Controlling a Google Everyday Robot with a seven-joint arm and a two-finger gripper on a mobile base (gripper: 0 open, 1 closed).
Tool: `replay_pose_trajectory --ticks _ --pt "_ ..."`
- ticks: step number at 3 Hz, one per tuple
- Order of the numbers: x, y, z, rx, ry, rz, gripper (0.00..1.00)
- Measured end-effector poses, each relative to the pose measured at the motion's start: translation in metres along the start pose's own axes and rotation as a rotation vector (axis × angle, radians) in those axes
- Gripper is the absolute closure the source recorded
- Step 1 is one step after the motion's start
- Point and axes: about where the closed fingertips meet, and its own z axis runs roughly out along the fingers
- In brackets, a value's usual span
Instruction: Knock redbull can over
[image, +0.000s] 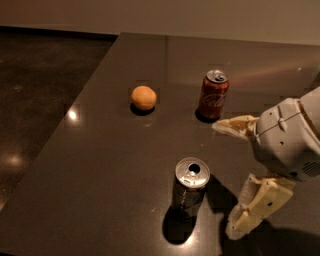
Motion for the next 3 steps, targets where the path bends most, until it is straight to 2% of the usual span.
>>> replay_pose_trajectory --ticks 1,3 --pt "-0.020 0.010 0.021 -0.031 -0.094 0.013 0.00" --pt "-0.032 0.011 0.035 -0.037 -0.140 0.026 0.00"
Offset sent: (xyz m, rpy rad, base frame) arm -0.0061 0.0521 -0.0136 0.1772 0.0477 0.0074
